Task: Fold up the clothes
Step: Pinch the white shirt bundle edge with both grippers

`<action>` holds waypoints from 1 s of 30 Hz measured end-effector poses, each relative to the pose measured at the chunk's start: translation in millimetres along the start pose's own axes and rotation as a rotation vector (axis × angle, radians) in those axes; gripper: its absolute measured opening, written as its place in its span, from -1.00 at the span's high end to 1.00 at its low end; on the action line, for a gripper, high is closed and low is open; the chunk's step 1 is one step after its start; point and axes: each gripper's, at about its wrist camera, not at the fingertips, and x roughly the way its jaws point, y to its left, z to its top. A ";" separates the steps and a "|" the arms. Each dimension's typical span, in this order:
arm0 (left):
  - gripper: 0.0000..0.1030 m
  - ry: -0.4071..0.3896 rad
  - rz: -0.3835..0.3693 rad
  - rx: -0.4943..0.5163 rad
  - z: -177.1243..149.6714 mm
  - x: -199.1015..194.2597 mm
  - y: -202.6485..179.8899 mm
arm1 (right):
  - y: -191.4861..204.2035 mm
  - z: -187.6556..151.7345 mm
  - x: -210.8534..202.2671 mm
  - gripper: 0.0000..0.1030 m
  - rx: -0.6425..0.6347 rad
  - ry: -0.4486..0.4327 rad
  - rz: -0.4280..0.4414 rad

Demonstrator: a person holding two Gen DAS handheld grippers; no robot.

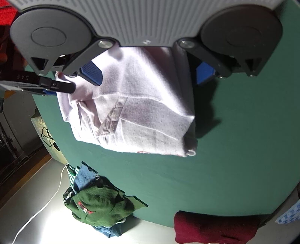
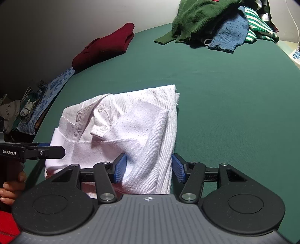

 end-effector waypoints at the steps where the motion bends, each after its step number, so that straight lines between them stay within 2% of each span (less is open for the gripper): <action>1: -0.96 -0.005 0.003 -0.001 0.7 1.0 -1.1 | 0.9 0.5 0.9 -0.11 -0.005 -0.003 -0.002; 11: -0.89 -0.037 0.023 -0.006 -2.1 -0.6 -2.5 | 2.1 0.8 1.6 -0.02 -0.016 -0.010 -0.014; 17: -0.61 -0.055 0.020 -0.009 -2.9 -4.8 3.2 | 4.8 0.6 2.4 -0.03 -0.042 0.001 -0.021; 19: -0.38 -0.059 0.027 -0.015 -2.1 -5.8 5.0 | 6.2 1.0 2.9 -0.04 -0.052 0.007 -0.026; 21: -0.26 -0.059 0.020 -0.022 -2.0 -5.9 5.9 | 6.7 1.3 3.2 -0.05 -0.054 0.010 -0.028; 27: -0.28 -0.071 0.010 -0.025 -4.2 -5.9 5.2 | 6.7 -0.2 2.5 -0.06 -0.051 0.008 -0.025; 30: -0.28 -0.068 -0.021 -0.054 -2.7 -6.9 12.0 | 6.4 -0.7 2.1 -0.08 -0.055 0.010 -0.019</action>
